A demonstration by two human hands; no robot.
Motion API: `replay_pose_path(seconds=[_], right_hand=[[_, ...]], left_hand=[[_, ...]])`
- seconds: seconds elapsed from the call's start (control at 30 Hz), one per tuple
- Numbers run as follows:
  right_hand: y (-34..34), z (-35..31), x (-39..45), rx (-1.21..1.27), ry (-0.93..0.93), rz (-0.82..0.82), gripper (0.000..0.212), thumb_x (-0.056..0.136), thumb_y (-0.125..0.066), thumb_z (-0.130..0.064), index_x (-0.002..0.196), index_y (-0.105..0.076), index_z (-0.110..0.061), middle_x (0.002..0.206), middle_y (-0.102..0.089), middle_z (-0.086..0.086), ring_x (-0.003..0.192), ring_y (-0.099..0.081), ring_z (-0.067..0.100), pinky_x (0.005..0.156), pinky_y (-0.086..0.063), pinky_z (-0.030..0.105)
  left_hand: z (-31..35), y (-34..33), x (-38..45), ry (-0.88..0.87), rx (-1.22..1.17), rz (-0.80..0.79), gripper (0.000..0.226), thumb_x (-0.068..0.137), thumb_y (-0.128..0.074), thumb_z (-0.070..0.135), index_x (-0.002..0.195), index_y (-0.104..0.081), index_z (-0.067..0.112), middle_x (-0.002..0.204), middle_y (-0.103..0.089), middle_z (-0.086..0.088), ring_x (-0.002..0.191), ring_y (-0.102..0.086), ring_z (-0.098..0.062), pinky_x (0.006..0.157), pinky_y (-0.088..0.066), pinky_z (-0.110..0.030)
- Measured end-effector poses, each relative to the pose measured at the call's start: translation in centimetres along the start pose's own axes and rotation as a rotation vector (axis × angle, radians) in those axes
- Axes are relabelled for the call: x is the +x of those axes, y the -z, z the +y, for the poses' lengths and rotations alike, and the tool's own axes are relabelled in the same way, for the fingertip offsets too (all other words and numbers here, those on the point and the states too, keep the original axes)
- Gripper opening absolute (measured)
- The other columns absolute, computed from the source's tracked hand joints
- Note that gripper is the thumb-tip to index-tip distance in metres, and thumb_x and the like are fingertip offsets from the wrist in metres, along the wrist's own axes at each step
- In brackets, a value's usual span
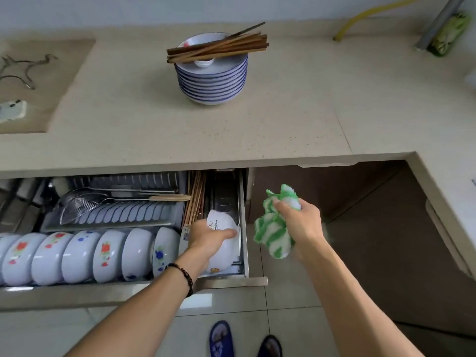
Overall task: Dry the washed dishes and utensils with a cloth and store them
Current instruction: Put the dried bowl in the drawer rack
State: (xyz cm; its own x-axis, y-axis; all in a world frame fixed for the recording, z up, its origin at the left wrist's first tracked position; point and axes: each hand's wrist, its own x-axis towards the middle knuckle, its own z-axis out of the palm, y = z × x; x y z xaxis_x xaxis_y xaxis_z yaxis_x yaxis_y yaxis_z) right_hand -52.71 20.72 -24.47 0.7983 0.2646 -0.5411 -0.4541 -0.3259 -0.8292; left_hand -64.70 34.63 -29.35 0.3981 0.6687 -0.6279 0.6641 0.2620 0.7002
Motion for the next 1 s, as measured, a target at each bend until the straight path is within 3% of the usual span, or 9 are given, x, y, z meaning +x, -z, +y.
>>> replay_pose_path(seconds=[0.23,0.43,0.57,0.7,0.8,0.9,1.0], right_hand=[[-1.2,1.5,1.9,-0.028,-0.001,-0.010,0.015,0.090,-0.071,-0.019,0.096,-0.070,-0.006,0.095,-0.074,0.019,0.086,-0.073,0.036,0.082,-0.060,0.053],[-2.4,2.8,3.0,-0.018,-0.008,-0.012,0.022,0.088,-0.071,-0.018,0.098,-0.067,0.002,0.097,-0.071,0.025,0.089,-0.071,0.041,0.082,-0.057,0.060],[-2.9,3.4,3.8,-0.047,-0.013,-0.021,0.020,0.089,-0.070,-0.017,0.098,-0.068,0.001,0.095,-0.072,0.024,0.087,-0.072,0.039,0.081,-0.058,0.057],[-3.6,3.7,4.4,-0.061,-0.012,-0.036,0.017,0.089,-0.071,-0.019,0.096,-0.070,-0.004,0.093,-0.073,0.021,0.086,-0.072,0.038,0.081,-0.059,0.055],[-3.9,3.7,4.6,-0.073,-0.008,-0.044,0.016,0.089,-0.071,-0.021,0.095,-0.070,-0.005,0.089,-0.074,0.018,0.083,-0.074,0.035,0.080,-0.060,0.053],[-4.1,3.4,4.7,-0.080,-0.008,-0.053,0.017,0.089,-0.070,-0.021,0.096,-0.070,-0.005,0.087,-0.075,0.017,0.078,-0.074,0.031,0.079,-0.061,0.052],[-4.0,3.2,4.9,-0.073,-0.005,-0.062,0.020,0.089,-0.071,-0.022,0.096,-0.069,-0.003,0.091,-0.074,0.019,0.084,-0.073,0.037,0.081,-0.060,0.055]], left_hand=[[-2.8,-1.3,3.7,0.095,0.012,-0.032,0.028,0.073,-0.088,0.017,0.084,-0.063,0.014,0.085,-0.066,-0.005,0.072,-0.058,-0.018,0.068,-0.047,-0.030],[-4.5,-2.7,6.1,0.138,0.029,-0.058,0.043,0.073,-0.089,0.020,0.109,-0.068,0.007,0.105,-0.071,-0.010,0.089,-0.064,-0.027,0.075,-0.049,-0.031],[-5.1,-3.5,7.5,0.152,0.083,-0.067,0.052,0.078,-0.085,0.028,0.118,-0.063,0.004,0.111,-0.069,-0.011,0.097,-0.064,-0.030,0.078,-0.052,-0.036],[-5.2,-3.8,8.6,0.154,0.109,-0.090,0.041,0.088,-0.077,0.024,0.120,-0.063,0.003,0.110,-0.069,-0.014,0.098,-0.066,-0.032,0.083,-0.054,-0.039],[-5.5,-4.0,8.9,0.171,0.118,-0.130,0.038,0.092,-0.072,0.021,0.123,-0.061,0.002,0.111,-0.068,-0.015,0.100,-0.065,-0.033,0.080,-0.054,-0.038],[-5.7,-4.2,8.6,0.201,0.139,-0.174,0.041,0.095,-0.067,0.020,0.129,-0.051,0.002,0.113,-0.060,-0.010,0.105,-0.059,-0.030,0.088,-0.050,-0.036],[-5.8,-4.5,8.5,0.202,0.169,-0.216,0.044,0.099,-0.062,0.020,0.136,-0.047,0.003,0.122,-0.058,-0.013,0.104,-0.053,-0.026,0.086,-0.044,-0.032]])
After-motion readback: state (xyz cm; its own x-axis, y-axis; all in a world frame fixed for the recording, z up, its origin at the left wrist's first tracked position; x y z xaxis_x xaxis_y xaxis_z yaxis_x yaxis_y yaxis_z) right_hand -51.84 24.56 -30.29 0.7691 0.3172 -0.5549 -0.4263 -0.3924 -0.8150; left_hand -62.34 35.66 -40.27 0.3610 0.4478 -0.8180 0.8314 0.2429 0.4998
